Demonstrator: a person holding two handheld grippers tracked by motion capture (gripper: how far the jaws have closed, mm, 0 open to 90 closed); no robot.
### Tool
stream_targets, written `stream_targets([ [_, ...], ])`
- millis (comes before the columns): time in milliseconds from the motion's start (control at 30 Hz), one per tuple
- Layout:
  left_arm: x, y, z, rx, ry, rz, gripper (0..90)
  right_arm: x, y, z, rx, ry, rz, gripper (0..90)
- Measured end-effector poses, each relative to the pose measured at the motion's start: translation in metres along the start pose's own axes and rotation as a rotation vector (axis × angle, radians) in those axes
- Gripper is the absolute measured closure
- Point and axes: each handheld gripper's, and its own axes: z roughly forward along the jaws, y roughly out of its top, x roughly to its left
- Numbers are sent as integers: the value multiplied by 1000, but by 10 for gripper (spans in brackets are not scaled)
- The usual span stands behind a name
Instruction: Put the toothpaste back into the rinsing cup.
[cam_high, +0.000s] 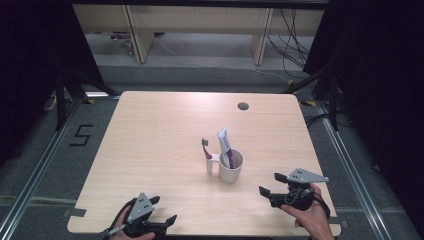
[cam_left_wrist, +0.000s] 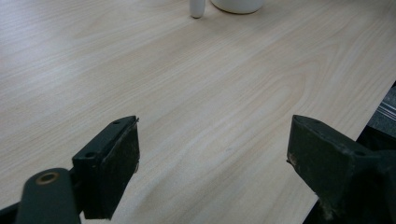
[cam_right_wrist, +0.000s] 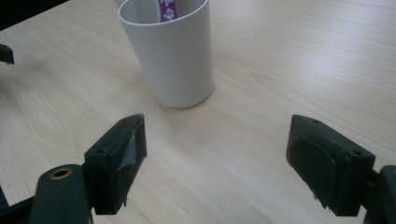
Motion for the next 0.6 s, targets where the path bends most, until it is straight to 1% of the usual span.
stream_targets([
  [33, 0, 0, 0, 2, 0, 1, 164, 0, -1, -1, -5, -6, -23, 210],
  [67, 0, 0, 0, 2, 1, 1, 163, 2, -2, 0, -3, -5, -12, 210],
  [100, 0, 0, 0, 2, 1, 1, 164, 0, -3, -1, 4, -11, -51, 209],
  [133, 0, 0, 0, 3, 3, 1, 163, 4, -4, -1, 13, 7, -9, 207],
  [167, 0, 0, 0, 4, 3, 2, 163, 3, -6, 0, 10, -3, -42, 205],
  [233, 0, 0, 0, 3, 0, 2, 163, 6, -8, 0, 23, -7, -45, 201],
  [267, -1, 0, 0, -2, 1, -3, 163, 7, -10, 0, 31, -7, -33, 200],
  [300, 1, 0, -1, 16, 8, 17, 163, 8, -11, 0, 26, 0, -38, 199],
  [333, 1, 0, -1, 18, 9, 19, 163, 9, -12, -1, 31, 1, -46, 199],
  [367, -1, 0, 0, -2, -1, -4, 164, 9, -13, -1, 25, -5, -50, 198],
  [400, -1, 0, 0, -1, 0, -4, 163, 11, -14, -1, 32, 0, -31, 198],
  [433, -1, 0, 0, 1, 0, -3, 163, 11, -14, -2, 31, 2, -48, 197],
  [467, -1, 0, 0, 1, 0, -3, 163, 14, -15, -2, 34, 3, -25, 195],
  [500, -1, 0, 0, 2, 0, -3, 163, 13, -16, -3, 32, -6, -48, 194],
  [533, -1, 0, 0, 2, 0, -2, 163, 13, -17, -3, 29, -12, -47, 194],
  [567, -1, 0, 0, 2, 0, -3, 163, 13, -18, -3, 26, -15, -58, 194],
  [600, -1, -1, 0, 2, 0, -3, 163, 15, -19, -5, 44, 1, -23, 193],
])
